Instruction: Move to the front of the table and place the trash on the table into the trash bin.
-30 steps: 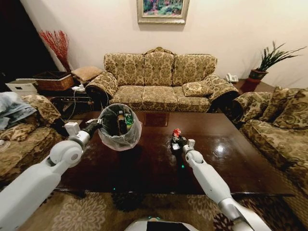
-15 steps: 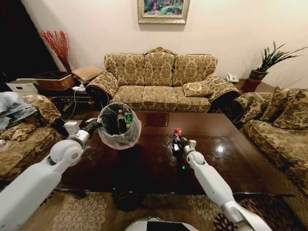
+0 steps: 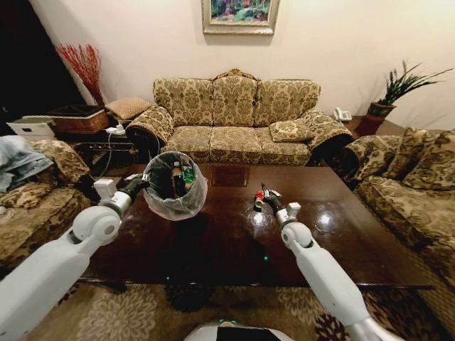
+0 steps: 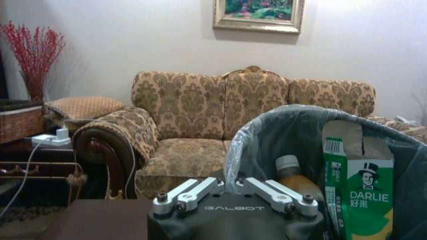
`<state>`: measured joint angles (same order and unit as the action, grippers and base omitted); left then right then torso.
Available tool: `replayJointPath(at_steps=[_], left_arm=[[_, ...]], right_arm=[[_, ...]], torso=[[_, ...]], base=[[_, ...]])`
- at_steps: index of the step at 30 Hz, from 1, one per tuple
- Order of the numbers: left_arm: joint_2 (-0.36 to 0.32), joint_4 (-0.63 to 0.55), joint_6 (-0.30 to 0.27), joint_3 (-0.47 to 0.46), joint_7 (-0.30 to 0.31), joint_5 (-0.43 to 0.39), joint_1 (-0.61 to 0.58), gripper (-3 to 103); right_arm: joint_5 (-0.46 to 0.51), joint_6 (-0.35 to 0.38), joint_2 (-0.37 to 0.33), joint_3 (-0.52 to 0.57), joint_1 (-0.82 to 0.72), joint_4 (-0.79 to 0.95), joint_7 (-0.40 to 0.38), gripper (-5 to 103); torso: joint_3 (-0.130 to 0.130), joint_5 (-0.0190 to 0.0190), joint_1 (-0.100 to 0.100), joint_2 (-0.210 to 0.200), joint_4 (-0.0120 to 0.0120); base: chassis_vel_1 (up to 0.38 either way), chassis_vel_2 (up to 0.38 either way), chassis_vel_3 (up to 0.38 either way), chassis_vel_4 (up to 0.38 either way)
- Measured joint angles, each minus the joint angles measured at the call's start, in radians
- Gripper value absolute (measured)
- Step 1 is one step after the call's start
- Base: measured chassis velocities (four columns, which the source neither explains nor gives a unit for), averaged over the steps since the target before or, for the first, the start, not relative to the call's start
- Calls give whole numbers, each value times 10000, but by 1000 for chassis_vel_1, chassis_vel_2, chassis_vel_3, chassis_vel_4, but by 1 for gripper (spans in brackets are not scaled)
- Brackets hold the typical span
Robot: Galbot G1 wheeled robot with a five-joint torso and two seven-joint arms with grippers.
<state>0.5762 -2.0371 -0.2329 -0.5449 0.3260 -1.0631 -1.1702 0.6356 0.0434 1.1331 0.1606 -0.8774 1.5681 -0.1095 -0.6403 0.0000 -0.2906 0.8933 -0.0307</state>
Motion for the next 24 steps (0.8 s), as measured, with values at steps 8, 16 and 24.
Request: replayJointPath(at_steps=[8,16,24], left_arm=[[-22,76,18,65,-84,48,-36,3],[-153,163,32,240,-89,48,46,3],[-216,182,32,486,-84,76,149,3]], right_arm=[[1805,1273,786,124,680,-1580,-1707,16],[2324,1451,1086,149,1197,-2576,-1865,43],[2862,1595,1370,-46,1856,-3564,-1673,71]], torso=[[-1,-1,-1,-1,-1],[-1,1,-2,-1,1],[-1,-1,-1,-1,0]], base=[[0,0,0,0],[0,0,0,0],[0,0,0,0]])
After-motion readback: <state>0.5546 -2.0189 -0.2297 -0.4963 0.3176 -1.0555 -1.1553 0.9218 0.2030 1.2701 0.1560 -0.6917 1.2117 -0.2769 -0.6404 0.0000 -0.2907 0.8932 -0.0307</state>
